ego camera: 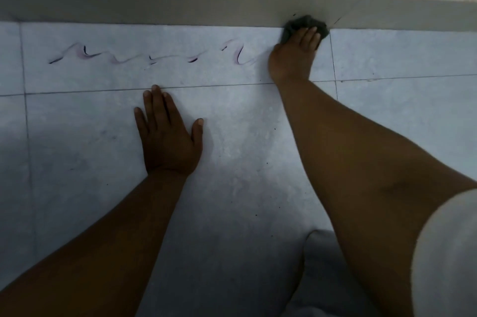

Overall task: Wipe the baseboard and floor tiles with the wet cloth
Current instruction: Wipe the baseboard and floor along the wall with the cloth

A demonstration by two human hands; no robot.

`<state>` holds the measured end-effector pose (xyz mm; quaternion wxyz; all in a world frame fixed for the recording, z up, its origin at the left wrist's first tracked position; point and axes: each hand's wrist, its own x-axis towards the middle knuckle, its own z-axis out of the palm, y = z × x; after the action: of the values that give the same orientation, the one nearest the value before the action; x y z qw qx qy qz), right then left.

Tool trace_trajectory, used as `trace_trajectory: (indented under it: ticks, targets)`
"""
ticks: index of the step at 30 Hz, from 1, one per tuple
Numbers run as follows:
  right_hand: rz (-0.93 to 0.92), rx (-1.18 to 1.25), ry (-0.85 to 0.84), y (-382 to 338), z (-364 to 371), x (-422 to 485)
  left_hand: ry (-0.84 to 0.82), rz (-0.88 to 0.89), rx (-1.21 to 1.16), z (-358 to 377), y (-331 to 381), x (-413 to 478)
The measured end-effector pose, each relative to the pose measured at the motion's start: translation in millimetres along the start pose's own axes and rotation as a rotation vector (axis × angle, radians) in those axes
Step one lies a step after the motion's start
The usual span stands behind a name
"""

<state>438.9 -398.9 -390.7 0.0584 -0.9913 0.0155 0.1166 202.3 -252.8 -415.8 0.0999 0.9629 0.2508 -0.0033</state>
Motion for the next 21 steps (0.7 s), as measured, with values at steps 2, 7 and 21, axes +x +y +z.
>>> trace_trajectory:
  ticks: [2,7,21]
  targets:
    - [-0.127,-0.006,0.008,-9.0,8.0,-14.9,0.001,-0.002,-0.003,0.2,-0.1,-0.3]
    - [-0.546,-0.007,0.100,-1.3,29.0,-38.4,-0.013,-0.002,-0.011,-1.6,0.5,-0.3]
    - [0.186,0.488,0.256,32.2,-3.6,-36.9,-0.012,-0.003,-0.015,-0.5,-1.1,0.2]
